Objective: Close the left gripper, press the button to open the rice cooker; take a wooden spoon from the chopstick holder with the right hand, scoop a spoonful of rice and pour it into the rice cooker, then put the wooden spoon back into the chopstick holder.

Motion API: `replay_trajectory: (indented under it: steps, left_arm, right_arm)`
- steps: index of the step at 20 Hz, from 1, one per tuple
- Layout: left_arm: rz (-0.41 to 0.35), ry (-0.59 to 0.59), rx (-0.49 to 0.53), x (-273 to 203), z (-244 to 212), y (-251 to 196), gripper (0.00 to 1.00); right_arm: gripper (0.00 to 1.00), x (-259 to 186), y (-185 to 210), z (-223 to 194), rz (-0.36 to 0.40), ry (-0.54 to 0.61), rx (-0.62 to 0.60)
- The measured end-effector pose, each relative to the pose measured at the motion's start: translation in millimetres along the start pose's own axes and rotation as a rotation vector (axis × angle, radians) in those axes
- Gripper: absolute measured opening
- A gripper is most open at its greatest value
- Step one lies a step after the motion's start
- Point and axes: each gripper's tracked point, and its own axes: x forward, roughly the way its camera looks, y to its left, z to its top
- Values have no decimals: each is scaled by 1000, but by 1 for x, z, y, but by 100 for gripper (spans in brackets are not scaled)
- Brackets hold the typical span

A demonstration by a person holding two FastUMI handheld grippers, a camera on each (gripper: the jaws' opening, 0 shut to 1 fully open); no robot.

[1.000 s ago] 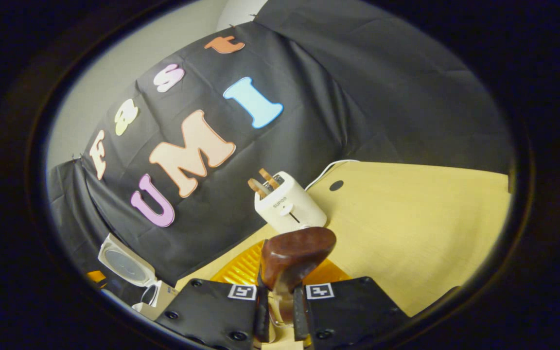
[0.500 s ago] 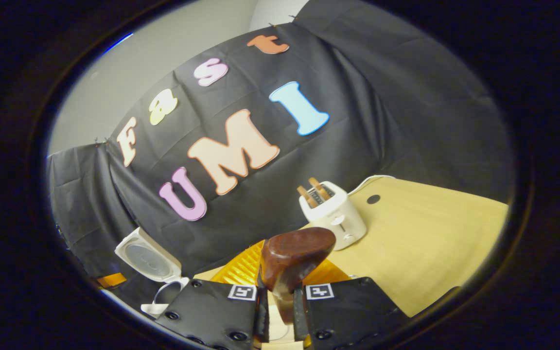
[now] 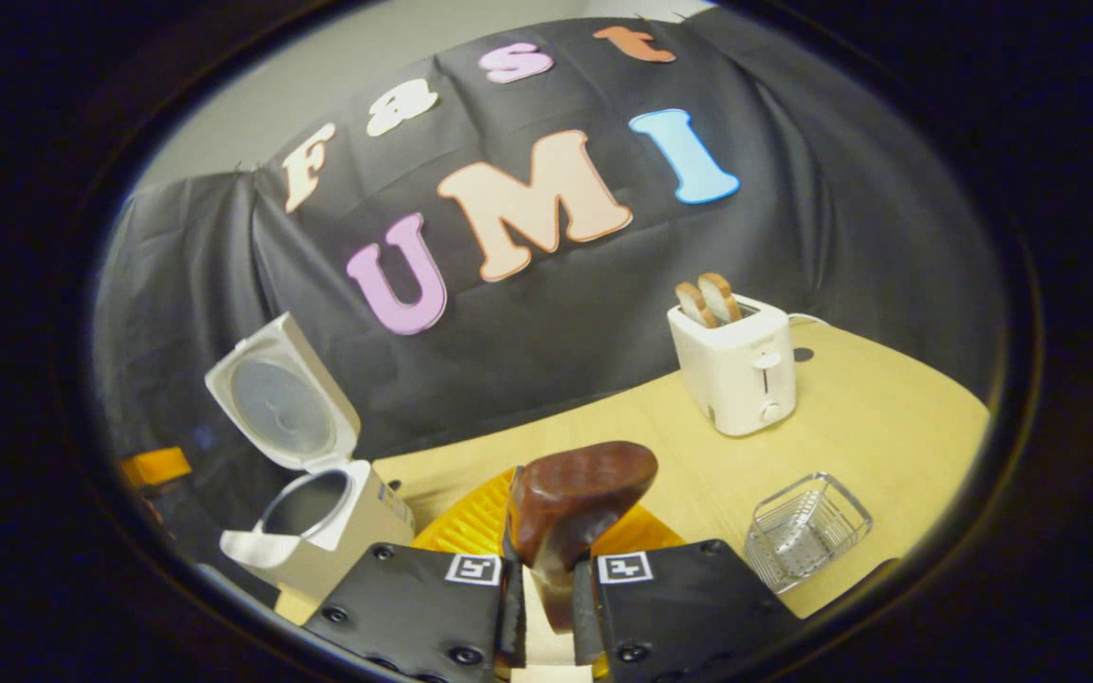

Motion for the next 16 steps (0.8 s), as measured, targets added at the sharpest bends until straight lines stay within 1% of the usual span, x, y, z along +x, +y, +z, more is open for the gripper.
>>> replay_trajectory:
  steps: [2,3,6,7,8,9,11,12,13,14,16]
  left_arm:
    - [9,7,0,-1,-4,9,95]
    - [10,11,-2,-3,-6,12,95]
    - [1,17,-13,-2,-11,17,95]
    - [2,21,-12,-2,-14,20,95]
    - [5,23,-8,-2,-14,23,96]
    - [9,21,-2,-2,-13,26,96]
    - [12,15,4,-5,-12,32,95]
    - [13,14,1,-6,-12,34,96]
    - [12,13,-3,-7,-12,35,96]
    - [14,12,-6,-7,-12,36,95]
    - [19,11,-13,-9,-14,42,96]
  right_arm:
    - [20,4,4,-16,-35,0,-81]
    - [25,7,6,-24,-49,7,-119]
    - [20,13,9,-42,-94,13,-222]
    - [20,14,11,-49,-104,18,-244]
    - [22,16,13,-56,-108,28,-253]
    - [24,18,16,-62,-108,34,-254]
    - [21,20,22,-66,-106,35,-244]
    - [23,19,24,-69,-102,43,-225]
    - [24,19,30,-73,-93,55,-191]
    - [22,18,36,-78,-83,68,-146]
    - [22,17,43,-81,-72,88,-56]
